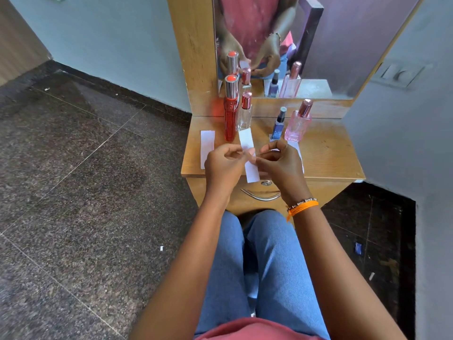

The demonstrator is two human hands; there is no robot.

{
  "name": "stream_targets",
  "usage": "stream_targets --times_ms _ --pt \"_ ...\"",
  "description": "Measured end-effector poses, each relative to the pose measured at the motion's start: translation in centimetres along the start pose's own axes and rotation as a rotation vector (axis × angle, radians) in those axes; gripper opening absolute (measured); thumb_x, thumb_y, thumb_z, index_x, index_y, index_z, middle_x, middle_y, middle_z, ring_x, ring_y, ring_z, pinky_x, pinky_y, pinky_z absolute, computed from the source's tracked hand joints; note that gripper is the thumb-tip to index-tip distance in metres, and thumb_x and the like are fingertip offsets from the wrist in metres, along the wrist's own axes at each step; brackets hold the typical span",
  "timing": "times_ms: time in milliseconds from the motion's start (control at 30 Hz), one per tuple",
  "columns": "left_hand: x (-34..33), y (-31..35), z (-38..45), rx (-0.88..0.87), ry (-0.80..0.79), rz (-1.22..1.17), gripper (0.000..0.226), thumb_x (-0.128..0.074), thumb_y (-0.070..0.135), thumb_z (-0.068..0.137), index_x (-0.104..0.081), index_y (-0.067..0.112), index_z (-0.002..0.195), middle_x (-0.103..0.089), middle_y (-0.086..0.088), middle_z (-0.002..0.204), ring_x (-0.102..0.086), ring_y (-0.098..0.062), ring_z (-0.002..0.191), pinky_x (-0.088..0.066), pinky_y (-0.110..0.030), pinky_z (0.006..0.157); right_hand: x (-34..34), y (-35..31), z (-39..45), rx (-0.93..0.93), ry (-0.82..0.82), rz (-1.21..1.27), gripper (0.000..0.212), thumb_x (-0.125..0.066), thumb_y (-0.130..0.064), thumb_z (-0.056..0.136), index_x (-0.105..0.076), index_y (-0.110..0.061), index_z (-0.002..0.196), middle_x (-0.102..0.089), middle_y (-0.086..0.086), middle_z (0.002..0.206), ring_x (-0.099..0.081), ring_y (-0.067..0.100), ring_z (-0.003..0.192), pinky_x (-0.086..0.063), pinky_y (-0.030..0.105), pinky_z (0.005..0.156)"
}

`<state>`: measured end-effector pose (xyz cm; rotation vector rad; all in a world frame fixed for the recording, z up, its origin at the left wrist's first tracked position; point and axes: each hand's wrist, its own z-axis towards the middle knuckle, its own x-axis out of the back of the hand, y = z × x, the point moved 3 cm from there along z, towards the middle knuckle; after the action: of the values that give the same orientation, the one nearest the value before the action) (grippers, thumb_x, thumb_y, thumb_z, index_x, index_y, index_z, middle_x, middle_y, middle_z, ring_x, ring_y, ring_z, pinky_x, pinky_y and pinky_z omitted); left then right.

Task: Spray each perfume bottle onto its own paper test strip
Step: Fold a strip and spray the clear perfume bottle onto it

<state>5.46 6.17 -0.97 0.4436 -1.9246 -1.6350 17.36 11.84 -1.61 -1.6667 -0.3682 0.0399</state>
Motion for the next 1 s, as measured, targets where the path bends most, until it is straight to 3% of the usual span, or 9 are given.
stream_targets --times_ms 133,333,433,567,633,700,767,867,1000 --pt "0.3 -0.1 0.2 -0.009 0.044 0.019 0.026 -0.068 0.026 0.082 -0.065 0.021 0.107 -0.058 0.012 0.082 -0.055 0.001 0.079 -0.045 -0.018 0.073 -0.9 -0.6 1.0 0.123 0.126 -0.327 0.023 -0.078 -0.012 0.072 -0.055 -0.015 0.076 -0.066 0.003 0.075 -0.066 0.021 0.077 -0.054 0.041 0.075" --pt "0.6 -0.2 0.3 -0.03 0.005 0.055 0.014 -0.06 0.016 0.086 -0.067 0.02 0.098 -0.059 0.015 0.083 -0.053 0.006 0.076 -0.042 -0.006 0.069 -1.0 -1.6 0.3 0.28 0.126 -0.629 0.023 -0.075 -0.013 0.075 -0.063 -0.005 0.093 -0.07 0.01 0.092 -0.065 0.026 0.089 -0.05 0.037 0.077" --pt "0.5 -0.2 0.4 -0.031 0.001 0.053 0.014 -0.058 0.013 0.087 -0.067 0.02 0.097 -0.059 0.016 0.082 -0.053 0.006 0.077 -0.042 -0.007 0.071 -1.1 -3.1 0.6 0.388 0.162 -0.6 0.025 -0.071 -0.009 0.079 -0.061 -0.005 0.101 -0.069 0.01 0.099 -0.064 0.025 0.092 -0.048 0.031 0.075" --pt "0.5 0.0 0.4 -0.022 -0.002 0.033 0.014 -0.056 0.014 0.089 -0.066 0.02 0.098 -0.059 0.016 0.083 -0.054 0.004 0.079 -0.043 -0.012 0.072 -2.5 -5.0 2.9 0.466 0.174 -0.497 0.043 -0.06 0.003 0.083 -0.05 -0.005 0.124 -0.059 0.015 0.121 -0.059 0.028 0.105 -0.051 0.04 0.087" --pt "0.6 0.1 0.5 -0.021 -0.006 0.028 0.014 -0.057 0.015 0.089 -0.066 0.021 0.099 -0.059 0.016 0.084 -0.054 0.003 0.081 -0.046 -0.016 0.075 -3.2 -5.8 4.4 0.486 0.197 -0.494 0.049 -0.057 0.002 0.085 -0.043 -0.002 0.132 -0.053 0.017 0.13 -0.055 0.028 0.111 -0.046 0.033 0.091" --pt "0.8 0.1 0.6 -0.021 0.002 0.014 0.015 -0.058 0.016 0.089 -0.066 0.022 0.099 -0.06 0.016 0.086 -0.055 0.001 0.084 -0.05 -0.025 0.081 -3.7 -6.2 5.8 0.507 0.194 -0.51 0.05 -0.059 0.0 0.085 -0.043 -0.001 0.132 -0.055 0.019 0.126 -0.056 0.03 0.106 -0.043 0.031 0.088" --pt "1.0 0.2 0.6 -0.03 0.009 0.006 0.015 -0.058 0.015 0.088 -0.065 0.024 0.098 -0.06 0.016 0.086 -0.055 0.001 0.085 -0.052 -0.03 0.086 -4.2 -6.2 6.9 0.497 0.177 -0.581 0.046 -0.061 0.002 0.083 -0.046 -0.002 0.126 -0.062 0.019 0.111 -0.058 0.031 0.096 -0.044 0.034 0.08" --pt "1.2 0.3 0.5 -0.043 0.002 0.007 0.016 -0.057 0.013 0.089 -0.065 0.024 0.097 -0.059 0.018 0.087 -0.054 0.002 0.087 -0.052 -0.031 0.087 -4.6 -5.8 7.8 0.48 0.193 -0.664 0.041 -0.061 0.008 0.077 -0.05 -0.005 0.115 -0.066 0.016 0.089 -0.06 0.031 0.082 -0.045 0.036 0.068" --pt "1.3 0.5 0.6 -0.078 0.005 -0.009 0.017 -0.056 0.011 0.089 -0.066 0.022 0.098 -0.06 0.016 0.088 -0.055 0.0 0.087 -0.051 -0.028 0.085 -4.2 -5.9 6.6 0.527 0.217 -0.599 0.037 -0.055 0.015 0.075 -0.051 -0.004 0.107 -0.064 0.014 0.081 -0.06 0.031 0.075 -0.049 0.043 0.064"
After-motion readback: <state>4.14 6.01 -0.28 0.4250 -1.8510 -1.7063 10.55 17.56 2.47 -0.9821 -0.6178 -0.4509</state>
